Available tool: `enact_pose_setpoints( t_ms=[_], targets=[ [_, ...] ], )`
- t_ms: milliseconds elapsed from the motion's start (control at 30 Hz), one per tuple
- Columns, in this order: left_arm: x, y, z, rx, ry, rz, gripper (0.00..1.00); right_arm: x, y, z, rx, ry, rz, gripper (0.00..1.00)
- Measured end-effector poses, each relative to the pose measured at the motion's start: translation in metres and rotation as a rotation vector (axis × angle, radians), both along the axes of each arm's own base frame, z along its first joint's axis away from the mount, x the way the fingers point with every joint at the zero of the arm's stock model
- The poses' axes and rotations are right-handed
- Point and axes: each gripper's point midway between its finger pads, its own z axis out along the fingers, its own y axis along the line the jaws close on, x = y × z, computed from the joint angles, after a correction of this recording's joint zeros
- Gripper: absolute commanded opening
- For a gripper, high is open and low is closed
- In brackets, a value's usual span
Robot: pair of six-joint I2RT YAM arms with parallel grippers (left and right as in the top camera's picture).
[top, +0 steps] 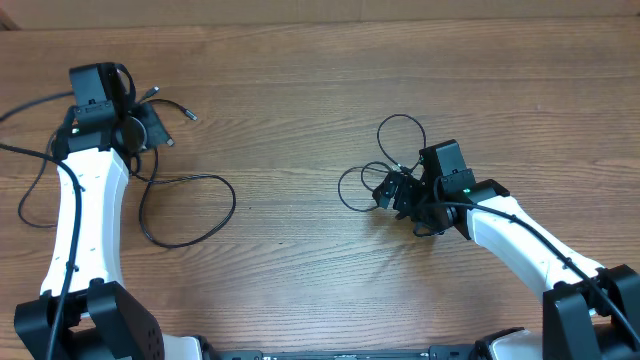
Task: Untangle cables
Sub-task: 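Drag the held cable to the far left with the left gripper, then lower and release the cable at the far left with the left gripper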
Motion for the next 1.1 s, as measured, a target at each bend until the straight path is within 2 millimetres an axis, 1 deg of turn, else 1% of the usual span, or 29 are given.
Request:
enact_pose_setpoints(
  t_ms=[67, 100, 167, 267, 367, 467, 633, 733, 767, 833, 867, 933, 1033, 1100],
  targets=[
    [-0.013, -0.020, -0.012, -0.103, 0.065, -0.045, 0.04, 0.000, 0.000, 0.000, 0.000, 0.000, 0.000, 1.00],
    [-0.024, -0.036, -0.023, -0.175, 0.118, -0.072, 0.04, 0.000, 0.000, 0.000, 0.000, 0.000, 0.000, 1.00],
    [-0.034, -0.048, -0.036, -0.228, 0.166, -0.092, 0.04, 0.000, 0.000, 0.000, 0.000, 0.000, 0.000, 1.00],
    [-0.056, -0.067, -0.067, -0.287, 0.269, -0.116, 0.04, 0.000, 0.000, 0.000, 0.000, 0.000, 0.000, 1.00],
    [-0.076, -0.082, -0.098, -0.323, 0.360, -0.137, 0.04, 0.001, 0.000, 0.000, 0.001, -0.003, 0.000, 1.00],
    [-0.089, -0.094, -0.119, -0.340, 0.406, -0.160, 0.04, 0.001, 0.000, 0.001, 0.002, -0.006, 0.000, 1.00],
    [-0.095, -0.107, -0.135, -0.334, 0.406, -0.199, 0.04, 0.002, 0.000, 0.001, 0.002, -0.008, 0.000, 1.00],
    [-0.100, -0.107, -0.147, -0.291, 0.414, -0.208, 0.04, 0.002, 0.000, 0.001, 0.002, -0.007, 0.000, 1.00],
    [-0.106, -0.103, -0.154, -0.252, 0.429, -0.199, 0.04, 0.002, 0.000, 0.001, 0.002, -0.007, -0.001, 1.00],
    [-0.110, -0.097, -0.160, -0.211, 0.440, -0.183, 0.05, 0.002, 0.000, 0.001, 0.002, -0.007, 0.000, 1.00],
    [-0.113, -0.089, -0.165, -0.171, 0.445, -0.152, 0.05, 0.001, 0.000, 0.001, 0.002, -0.006, 0.000, 1.00],
    [-0.112, -0.079, -0.167, -0.117, 0.430, -0.118, 0.08, 0.002, 0.001, 0.001, 0.002, -0.008, 0.000, 1.00],
    [-0.111, -0.063, -0.166, -0.030, 0.411, -0.070, 0.18, 0.002, 0.000, 0.001, 0.002, -0.008, 0.000, 1.00],
    [-0.111, -0.054, -0.166, 0.016, 0.405, -0.035, 0.19, 0.002, 0.000, 0.001, -0.001, -0.009, -0.002, 1.00]
  ],
)
